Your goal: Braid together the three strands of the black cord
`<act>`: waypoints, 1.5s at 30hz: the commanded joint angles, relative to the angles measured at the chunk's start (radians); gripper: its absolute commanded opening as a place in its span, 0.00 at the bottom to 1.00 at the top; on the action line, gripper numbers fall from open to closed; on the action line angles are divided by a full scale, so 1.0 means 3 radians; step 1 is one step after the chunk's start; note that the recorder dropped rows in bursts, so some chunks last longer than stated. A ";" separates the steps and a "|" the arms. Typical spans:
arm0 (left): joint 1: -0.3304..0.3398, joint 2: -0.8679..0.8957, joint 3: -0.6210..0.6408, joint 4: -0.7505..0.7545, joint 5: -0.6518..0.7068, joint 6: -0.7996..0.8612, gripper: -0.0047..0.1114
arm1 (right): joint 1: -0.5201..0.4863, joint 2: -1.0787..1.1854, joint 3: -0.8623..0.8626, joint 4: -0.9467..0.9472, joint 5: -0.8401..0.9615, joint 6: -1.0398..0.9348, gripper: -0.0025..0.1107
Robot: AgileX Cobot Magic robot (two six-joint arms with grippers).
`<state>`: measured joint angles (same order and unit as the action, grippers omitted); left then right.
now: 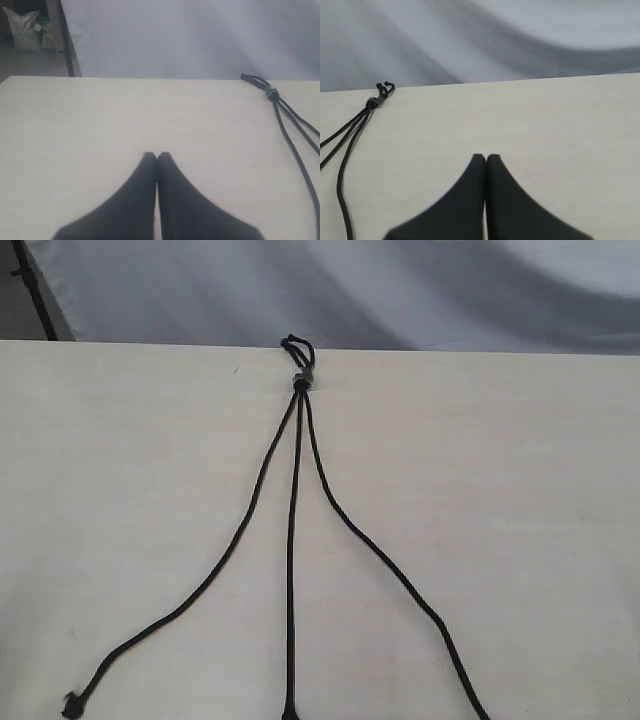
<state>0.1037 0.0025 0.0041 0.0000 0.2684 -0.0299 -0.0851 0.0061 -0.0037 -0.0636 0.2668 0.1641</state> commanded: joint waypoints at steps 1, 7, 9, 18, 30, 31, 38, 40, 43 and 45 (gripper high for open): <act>0.0007 -0.0008 -0.0014 0.0000 0.0000 0.0000 0.05 | -0.0010 -0.0020 0.0012 -0.0013 0.0004 -0.0002 0.02; 0.0007 -0.0008 -0.0014 0.0000 0.0000 0.0000 0.05 | -0.0010 -0.0020 0.0012 -0.0013 0.0004 -0.0002 0.02; 0.0007 -0.0008 -0.0014 0.0000 0.0000 0.0000 0.05 | -0.0010 -0.0020 0.0012 -0.0013 0.0004 -0.0002 0.02; 0.0007 -0.0008 -0.0014 0.0000 -0.0565 0.0000 0.05 | -0.0010 -0.0020 0.0012 0.0212 -0.0591 0.0004 0.02; 0.0007 -0.0008 -0.0014 -0.0028 -0.2789 -0.1215 0.05 | -0.0010 -0.0020 0.0012 0.0542 -0.2456 0.0597 0.02; 0.0007 -0.0008 -0.0014 -0.0028 -0.3034 -0.1232 0.05 | -0.0010 -0.0020 0.0012 0.0471 -0.2681 0.0597 0.02; 0.0007 0.0140 -0.0554 -0.0041 -0.2666 -0.0782 0.04 | -0.0010 0.0106 -0.0566 0.0066 -0.2028 0.0603 0.02; 0.0007 0.0417 -0.0845 -0.0023 -0.2063 -0.0783 0.04 | -0.0010 0.0407 -0.0837 -0.0142 -0.1662 0.0715 0.02; 0.0007 0.0882 -0.1163 0.0054 -0.1396 -0.0783 0.04 | -0.0004 0.0990 -0.1171 -0.0445 -0.1226 0.0924 0.02; 0.0007 0.1180 -0.1305 0.0071 -0.1030 -0.0783 0.04 | 0.0039 0.1380 -0.1362 -0.0485 -0.0889 0.0948 0.02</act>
<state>0.1037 0.2489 -0.3288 0.0092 -0.2387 -0.2712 -0.0851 0.2716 -0.3396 -0.1584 -0.1603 0.4202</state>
